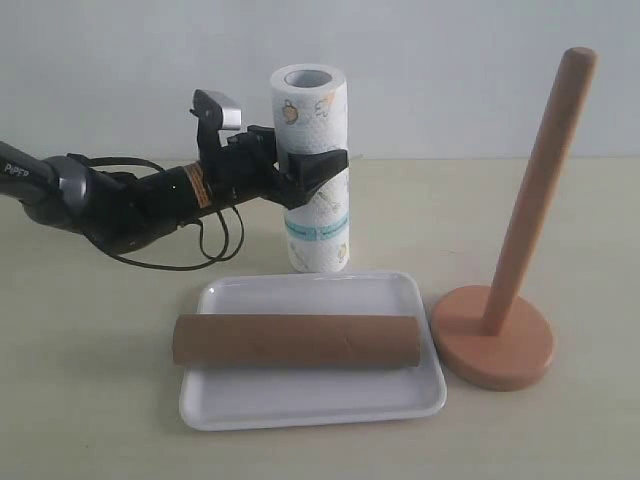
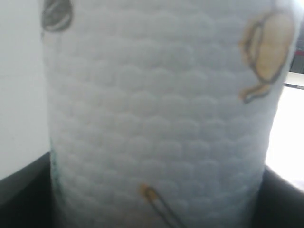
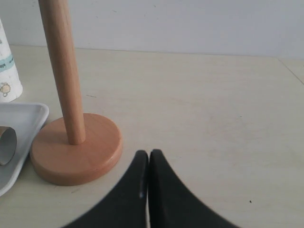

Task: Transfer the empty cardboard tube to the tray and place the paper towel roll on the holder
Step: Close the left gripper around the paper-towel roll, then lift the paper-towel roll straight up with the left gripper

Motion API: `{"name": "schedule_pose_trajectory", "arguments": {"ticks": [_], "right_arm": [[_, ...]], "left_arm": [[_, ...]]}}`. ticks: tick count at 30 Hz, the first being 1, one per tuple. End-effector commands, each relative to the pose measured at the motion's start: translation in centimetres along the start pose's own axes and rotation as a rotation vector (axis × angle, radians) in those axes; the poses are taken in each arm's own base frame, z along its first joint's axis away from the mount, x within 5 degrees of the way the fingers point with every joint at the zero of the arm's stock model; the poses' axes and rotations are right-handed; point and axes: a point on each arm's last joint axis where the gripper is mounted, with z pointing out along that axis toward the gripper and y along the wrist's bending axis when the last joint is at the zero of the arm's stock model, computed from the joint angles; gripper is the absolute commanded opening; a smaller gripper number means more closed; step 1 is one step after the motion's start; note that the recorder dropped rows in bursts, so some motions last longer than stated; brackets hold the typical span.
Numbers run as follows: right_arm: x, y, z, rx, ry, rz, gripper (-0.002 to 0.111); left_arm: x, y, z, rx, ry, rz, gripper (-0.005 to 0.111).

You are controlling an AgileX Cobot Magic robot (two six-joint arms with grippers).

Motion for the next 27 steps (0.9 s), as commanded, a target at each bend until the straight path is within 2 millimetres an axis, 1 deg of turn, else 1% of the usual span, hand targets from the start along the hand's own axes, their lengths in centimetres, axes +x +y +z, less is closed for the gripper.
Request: {"name": "schedule_pose_trajectory", "arguments": {"ticks": [1,3,15,27], "right_arm": [[-0.08,0.0,-0.04,0.0,-0.009,-0.007,0.0],[-0.08,0.0,-0.04,0.0,-0.009,-0.007,0.0],[-0.08,0.0,-0.04,0.0,-0.009,-0.007,0.0],[-0.08,0.0,-0.04,0.0,-0.009,-0.007,0.0]], "left_arm": [[0.46,-0.14,0.08,0.014,0.022,0.008,0.012],[0.46,-0.14,0.08,0.014,0.022,0.008,0.004],[0.02,-0.37,0.08,0.04,-0.026,-0.022,0.004],[0.02,-0.4,0.08,0.042,-0.026,-0.021,0.004]]}}
